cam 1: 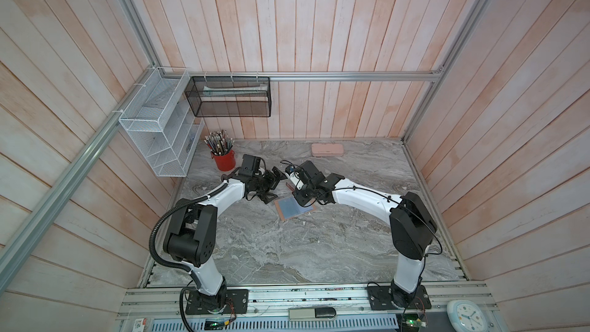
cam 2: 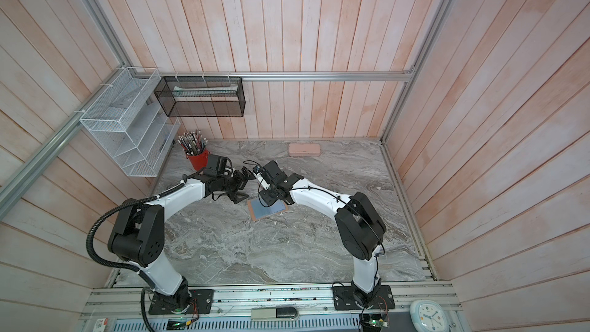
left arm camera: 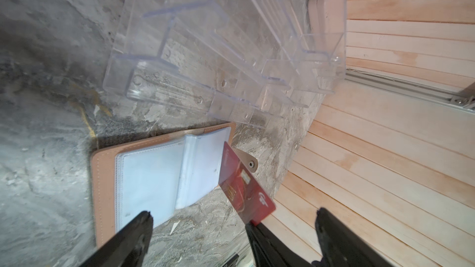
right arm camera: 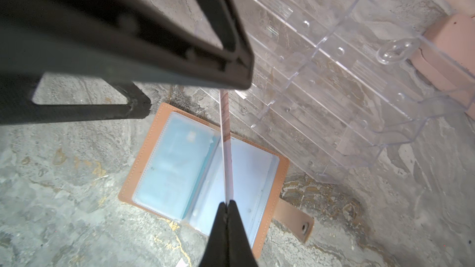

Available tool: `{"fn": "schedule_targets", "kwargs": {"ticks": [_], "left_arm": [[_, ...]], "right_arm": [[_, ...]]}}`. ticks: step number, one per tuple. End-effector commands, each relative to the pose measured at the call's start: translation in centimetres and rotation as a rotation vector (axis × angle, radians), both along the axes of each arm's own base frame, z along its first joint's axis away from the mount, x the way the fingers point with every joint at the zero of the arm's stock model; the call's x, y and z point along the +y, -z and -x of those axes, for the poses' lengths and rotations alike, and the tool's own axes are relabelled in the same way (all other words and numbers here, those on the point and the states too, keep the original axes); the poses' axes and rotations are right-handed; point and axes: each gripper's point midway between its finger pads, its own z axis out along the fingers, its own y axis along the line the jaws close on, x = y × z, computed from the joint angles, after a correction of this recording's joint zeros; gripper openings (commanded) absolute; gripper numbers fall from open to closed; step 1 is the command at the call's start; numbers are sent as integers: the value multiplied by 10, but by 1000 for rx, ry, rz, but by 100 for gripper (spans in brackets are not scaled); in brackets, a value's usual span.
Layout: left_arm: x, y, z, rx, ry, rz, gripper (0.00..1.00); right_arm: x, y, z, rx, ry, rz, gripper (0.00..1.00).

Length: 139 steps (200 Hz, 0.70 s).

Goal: Take the credit cards out of the card holder
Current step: Place the credit card in the storage box.

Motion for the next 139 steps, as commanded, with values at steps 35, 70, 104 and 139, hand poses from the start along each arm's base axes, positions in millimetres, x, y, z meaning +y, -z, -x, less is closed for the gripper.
{"fn": "schedule_targets", "kwargs": {"ticks": [35,70,104,139], "left_arm": [[-4,10,1,73,-46,48,96],[-4,16,1,83,-63,54,92],[2,15,-3,71,-86,69,87],[-2,14,-6,65,-78,100,77]], "right_arm": [[4,3,-3,-41,-17,45,0],[7,5,-1,-46,-24,50,0],[8,2,0,-42,-15,28,0],[8,3,4,-33,-26,20,0]]}}
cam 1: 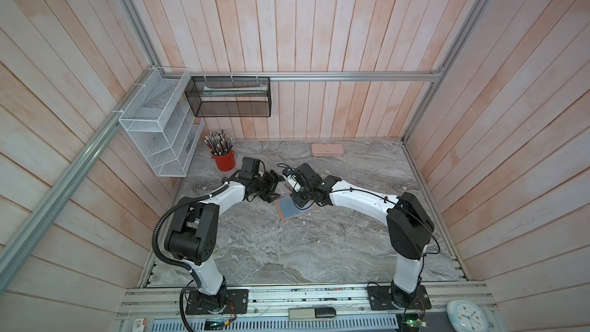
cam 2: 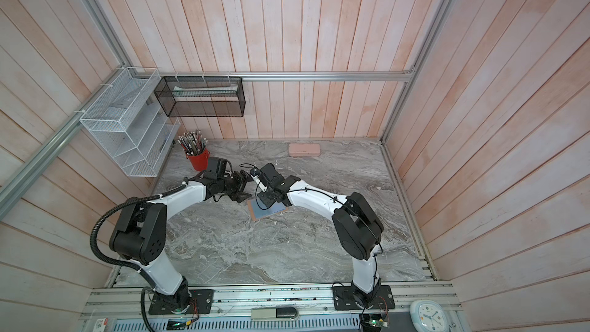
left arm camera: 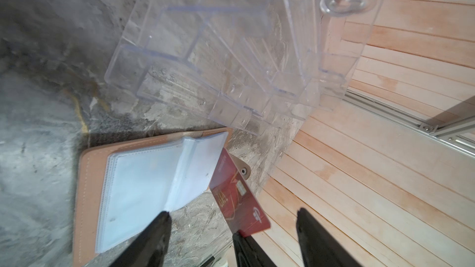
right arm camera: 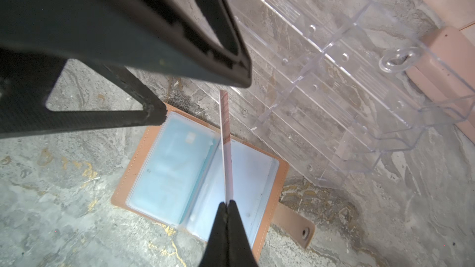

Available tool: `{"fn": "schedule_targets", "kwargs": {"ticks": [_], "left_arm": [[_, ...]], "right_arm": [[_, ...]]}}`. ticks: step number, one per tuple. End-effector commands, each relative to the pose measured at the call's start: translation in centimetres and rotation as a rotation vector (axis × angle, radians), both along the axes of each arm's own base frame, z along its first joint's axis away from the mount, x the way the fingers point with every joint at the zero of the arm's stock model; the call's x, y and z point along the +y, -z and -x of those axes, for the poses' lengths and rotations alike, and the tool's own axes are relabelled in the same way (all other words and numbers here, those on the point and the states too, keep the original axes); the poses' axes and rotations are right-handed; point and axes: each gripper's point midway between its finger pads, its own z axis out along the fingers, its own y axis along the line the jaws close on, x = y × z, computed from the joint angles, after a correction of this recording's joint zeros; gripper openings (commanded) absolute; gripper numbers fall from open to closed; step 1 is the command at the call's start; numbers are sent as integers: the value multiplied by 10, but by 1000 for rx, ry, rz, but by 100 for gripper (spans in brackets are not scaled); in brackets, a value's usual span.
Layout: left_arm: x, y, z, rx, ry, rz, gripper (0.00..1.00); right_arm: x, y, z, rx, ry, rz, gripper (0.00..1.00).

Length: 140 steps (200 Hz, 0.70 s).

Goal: Take the credit cards out of the card holder
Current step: Place the credit card in the storage box.

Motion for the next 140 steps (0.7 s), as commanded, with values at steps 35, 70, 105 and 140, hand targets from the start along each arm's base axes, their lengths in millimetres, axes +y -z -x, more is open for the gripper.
{"fn": "schedule_targets", "kwargs": {"ticks": [35,70,105,140], "left_arm": [[-6,4,-3,0,23,50,70],[-10,8,0,8,50,66,60],[-12,10,2,20,72,90,53],[-8,8,0,19,81,115,49]], "right_arm": [[2,0,6,-3,-18,-15,0],[3,-2,7,-10,-27,-28,0],[3,-8,9,-24,-43,-47,0],[3,-17,14,-43,-63,-84,0]]}}
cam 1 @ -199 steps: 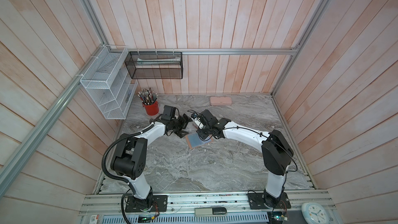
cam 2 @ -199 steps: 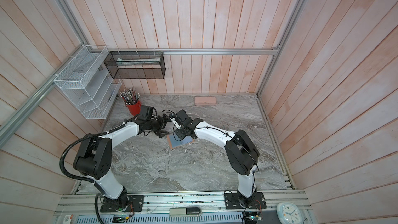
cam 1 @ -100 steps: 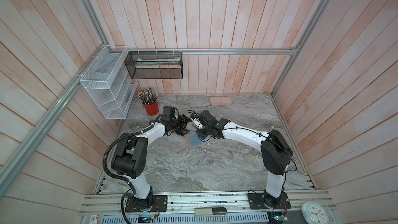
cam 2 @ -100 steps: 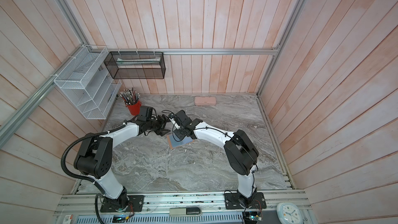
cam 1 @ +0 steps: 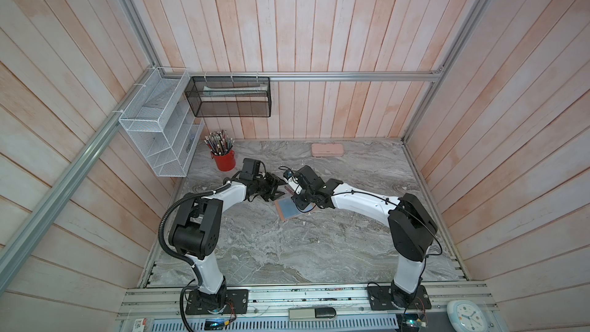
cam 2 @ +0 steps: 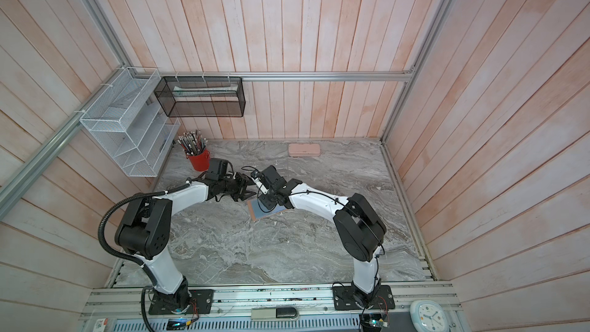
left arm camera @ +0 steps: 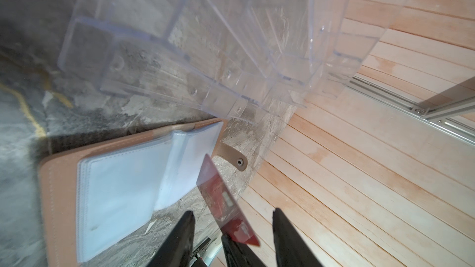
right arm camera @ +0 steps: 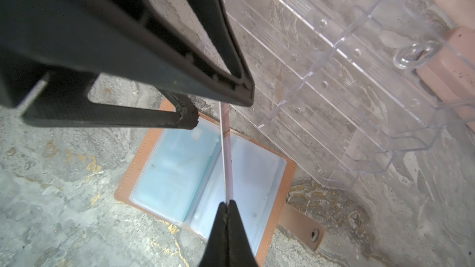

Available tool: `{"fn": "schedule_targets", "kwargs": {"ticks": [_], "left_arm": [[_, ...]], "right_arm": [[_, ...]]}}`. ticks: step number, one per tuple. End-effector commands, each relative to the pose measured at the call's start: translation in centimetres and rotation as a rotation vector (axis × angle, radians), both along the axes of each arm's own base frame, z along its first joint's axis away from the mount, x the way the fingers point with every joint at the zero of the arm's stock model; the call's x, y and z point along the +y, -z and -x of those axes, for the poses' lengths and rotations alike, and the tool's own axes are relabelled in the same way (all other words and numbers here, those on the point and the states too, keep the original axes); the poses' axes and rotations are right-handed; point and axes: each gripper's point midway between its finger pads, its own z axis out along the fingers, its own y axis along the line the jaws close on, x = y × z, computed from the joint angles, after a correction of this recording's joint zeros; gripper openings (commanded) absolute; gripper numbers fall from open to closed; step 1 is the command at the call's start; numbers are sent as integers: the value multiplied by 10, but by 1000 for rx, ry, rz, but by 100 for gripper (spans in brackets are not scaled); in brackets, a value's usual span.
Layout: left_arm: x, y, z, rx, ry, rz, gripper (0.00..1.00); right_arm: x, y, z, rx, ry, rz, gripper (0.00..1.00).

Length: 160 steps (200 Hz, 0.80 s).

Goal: Take the credit cards out of the card holder
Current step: Place the credit card in the storage box.

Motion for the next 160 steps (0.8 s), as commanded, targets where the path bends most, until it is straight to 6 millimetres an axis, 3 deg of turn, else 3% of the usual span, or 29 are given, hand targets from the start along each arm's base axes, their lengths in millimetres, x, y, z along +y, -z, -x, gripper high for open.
{"fn": "schedule_targets", "kwargs": {"ticks": [1,111,160], "left_arm": [[3,3,-1,-2,21,28,49],[-4,-18,-2,-17,84,100,42],[-3,-17,0,-7,102,108,38]], "right_arm": [[3,-20,6,-35,-31,-54,0],[1,-25,10,-87,-64,-82,0],[0,-27,13,-111,-72,-109,0]]}}
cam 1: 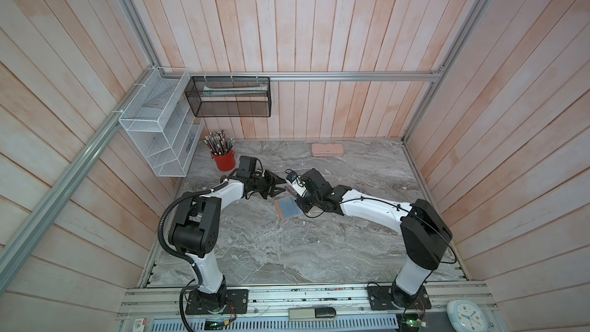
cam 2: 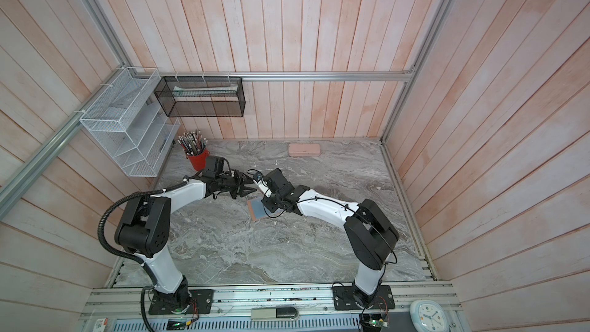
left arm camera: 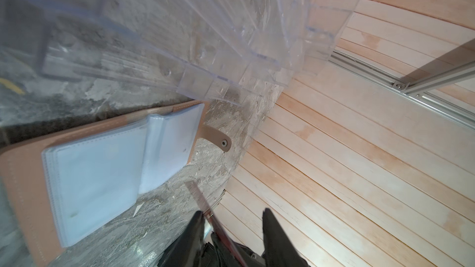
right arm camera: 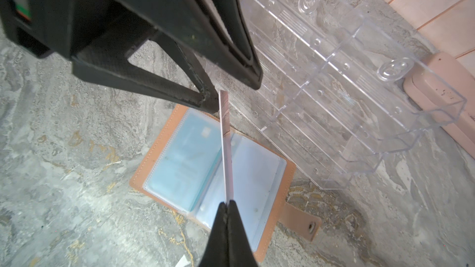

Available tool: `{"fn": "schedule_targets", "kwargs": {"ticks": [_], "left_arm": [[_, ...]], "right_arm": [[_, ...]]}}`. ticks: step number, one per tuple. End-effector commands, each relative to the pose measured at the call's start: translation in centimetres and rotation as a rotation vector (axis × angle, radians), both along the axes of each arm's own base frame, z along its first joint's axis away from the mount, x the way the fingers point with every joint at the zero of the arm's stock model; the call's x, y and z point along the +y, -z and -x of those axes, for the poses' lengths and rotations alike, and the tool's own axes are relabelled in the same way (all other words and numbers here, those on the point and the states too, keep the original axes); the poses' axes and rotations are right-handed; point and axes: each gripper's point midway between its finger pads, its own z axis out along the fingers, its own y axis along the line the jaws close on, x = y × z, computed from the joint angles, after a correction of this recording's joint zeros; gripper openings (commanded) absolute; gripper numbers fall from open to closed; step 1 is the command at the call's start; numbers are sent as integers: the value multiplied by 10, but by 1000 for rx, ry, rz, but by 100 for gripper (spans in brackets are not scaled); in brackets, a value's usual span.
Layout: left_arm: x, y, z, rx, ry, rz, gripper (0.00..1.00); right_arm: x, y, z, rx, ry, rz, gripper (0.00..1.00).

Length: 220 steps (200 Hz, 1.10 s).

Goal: Take the credit cards out of the card holder
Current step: Place the credit card in the storage box.

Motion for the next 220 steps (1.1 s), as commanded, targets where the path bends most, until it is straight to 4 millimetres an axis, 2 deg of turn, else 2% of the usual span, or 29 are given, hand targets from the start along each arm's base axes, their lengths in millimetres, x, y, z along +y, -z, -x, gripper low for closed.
{"fn": "schedule_targets", "kwargs": {"ticks": [1,30,65,113,124,140,151,220], "left_arm": [[0,1,-2,0,25,11,38],[-1,2,-1,4,34,16,35],[-2,3,-1,5,45,23,24],[-3,5,4,7,66,26,21],[-3,6,6,9,70,28,16],[-3,6,8,7,79,30,13],[-2,7,9,9,82,29,7],[-2,9,13,2,103,16,7]], "right_arm": [[5,-14,1,-41,-20,-40,0],[4,-14,0,-58,-18,-33,0],[3,-14,-1,-94,-17,-14,0],[1,-12,-2,-129,-15,3,0],[0,-12,-2,-133,-16,6,0],[-2,-11,-4,-144,-9,15,0],[-3,-10,-4,-147,-12,20,0],[-2,-11,-9,-174,-6,28,0]]}}
